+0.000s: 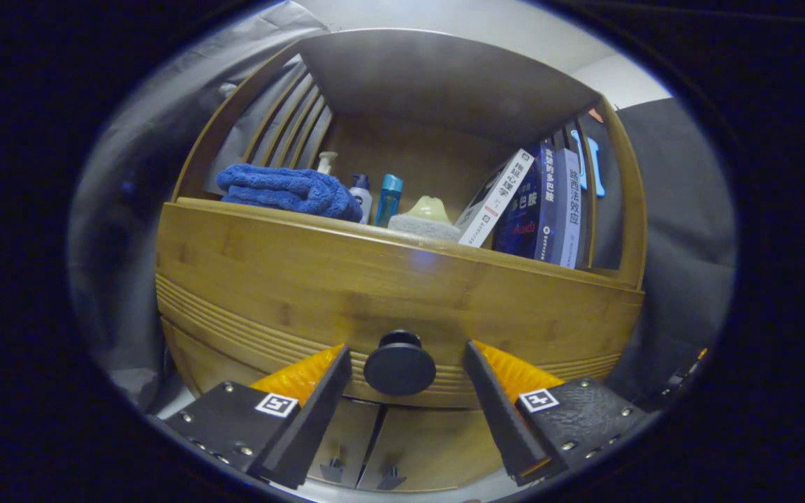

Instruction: Pull open the drawer, take out the items inside it, and place them on the countertop above the cabinet.

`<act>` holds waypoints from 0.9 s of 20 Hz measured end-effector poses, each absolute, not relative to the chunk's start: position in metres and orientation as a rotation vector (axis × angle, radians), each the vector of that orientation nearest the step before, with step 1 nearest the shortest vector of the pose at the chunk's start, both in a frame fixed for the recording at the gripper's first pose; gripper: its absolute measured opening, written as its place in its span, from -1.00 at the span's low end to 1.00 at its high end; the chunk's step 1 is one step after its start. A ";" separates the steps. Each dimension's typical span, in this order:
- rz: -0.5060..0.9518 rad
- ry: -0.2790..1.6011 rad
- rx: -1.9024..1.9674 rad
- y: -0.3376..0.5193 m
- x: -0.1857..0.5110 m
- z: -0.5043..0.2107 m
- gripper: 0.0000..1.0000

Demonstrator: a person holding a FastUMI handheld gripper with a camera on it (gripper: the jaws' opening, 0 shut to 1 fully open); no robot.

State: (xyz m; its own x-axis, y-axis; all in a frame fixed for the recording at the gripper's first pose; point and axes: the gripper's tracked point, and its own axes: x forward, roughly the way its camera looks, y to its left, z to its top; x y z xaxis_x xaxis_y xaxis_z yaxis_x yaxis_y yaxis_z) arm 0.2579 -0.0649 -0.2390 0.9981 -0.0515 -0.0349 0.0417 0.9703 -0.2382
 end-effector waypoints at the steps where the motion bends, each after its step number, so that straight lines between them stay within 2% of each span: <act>1: -0.047 0.033 -0.229 -0.064 0.259 -0.238 0.99; 6: 0.025 0.011 -0.185 -0.043 0.246 -0.232 0.99; 13: 0.019 -0.041 -0.192 -0.020 0.165 -0.202 0.98; 18: 0.088 -0.058 -0.238 -0.002 0.108 -0.176 0.98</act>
